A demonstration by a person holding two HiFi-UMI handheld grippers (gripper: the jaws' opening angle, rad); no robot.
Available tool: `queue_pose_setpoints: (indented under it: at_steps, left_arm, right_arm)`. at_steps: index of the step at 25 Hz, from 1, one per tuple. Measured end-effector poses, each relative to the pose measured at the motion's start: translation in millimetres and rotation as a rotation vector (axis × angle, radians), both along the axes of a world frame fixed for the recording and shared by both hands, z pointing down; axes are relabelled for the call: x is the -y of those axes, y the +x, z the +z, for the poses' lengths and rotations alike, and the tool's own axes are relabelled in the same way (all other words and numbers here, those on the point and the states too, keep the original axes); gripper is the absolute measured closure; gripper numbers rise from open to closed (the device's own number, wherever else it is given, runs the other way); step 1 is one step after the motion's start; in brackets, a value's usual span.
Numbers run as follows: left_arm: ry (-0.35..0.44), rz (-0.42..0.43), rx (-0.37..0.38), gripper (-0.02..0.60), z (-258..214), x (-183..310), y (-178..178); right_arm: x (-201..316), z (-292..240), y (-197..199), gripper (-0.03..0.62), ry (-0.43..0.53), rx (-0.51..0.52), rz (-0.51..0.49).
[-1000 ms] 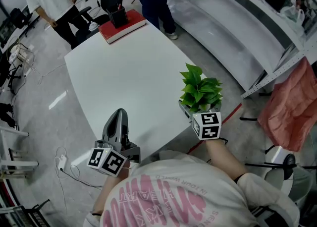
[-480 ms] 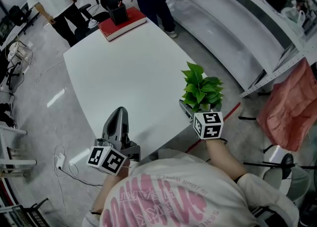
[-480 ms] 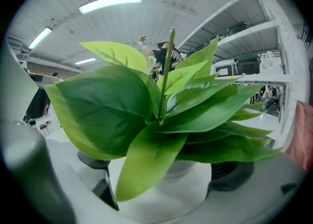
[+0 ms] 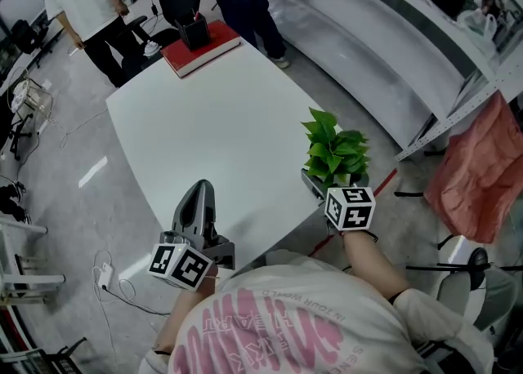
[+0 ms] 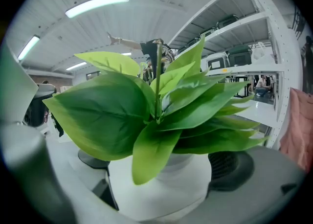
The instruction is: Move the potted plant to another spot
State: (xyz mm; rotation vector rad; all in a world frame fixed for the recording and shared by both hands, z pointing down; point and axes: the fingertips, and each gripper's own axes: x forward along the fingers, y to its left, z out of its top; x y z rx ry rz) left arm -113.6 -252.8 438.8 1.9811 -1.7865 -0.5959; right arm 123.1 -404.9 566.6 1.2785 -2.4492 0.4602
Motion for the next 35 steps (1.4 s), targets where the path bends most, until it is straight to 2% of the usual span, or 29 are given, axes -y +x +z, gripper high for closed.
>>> queue_pose_setpoints:
  at_steps: [5,18,22,26,35]
  left_arm:
    - [0.015,0.034,0.001,0.557,-10.5,-1.1,-9.8]
    - [0.049,0.165,0.002,0.557,-35.3,-12.0,-42.5]
    - [0.069,0.213,-0.019,0.557,-41.1,-17.7,-49.0]
    - [0.054,0.271,-0.006,0.557,-41.3,-26.7,-52.0]
    - [0.043,0.335,0.001,0.557,-39.5,-60.4,-70.9]
  right_arm:
    - [-10.2,-7.5,-1.8,-0.004,-0.001,-0.012,0.036]
    - [-52.9,-33.8,-2.8,-0.004,-0.007,-0.010,0.216]
    - [-73.1,-33.6,-2.4,-0.004,-0.074,0.033,0.278]
    - [-95.7,-35.9,-4.5,-0.001,-0.113,0.109,0.338]
    - [-151.4,-44.8,-41.6,0.148,-0.094,0.125,0.335]
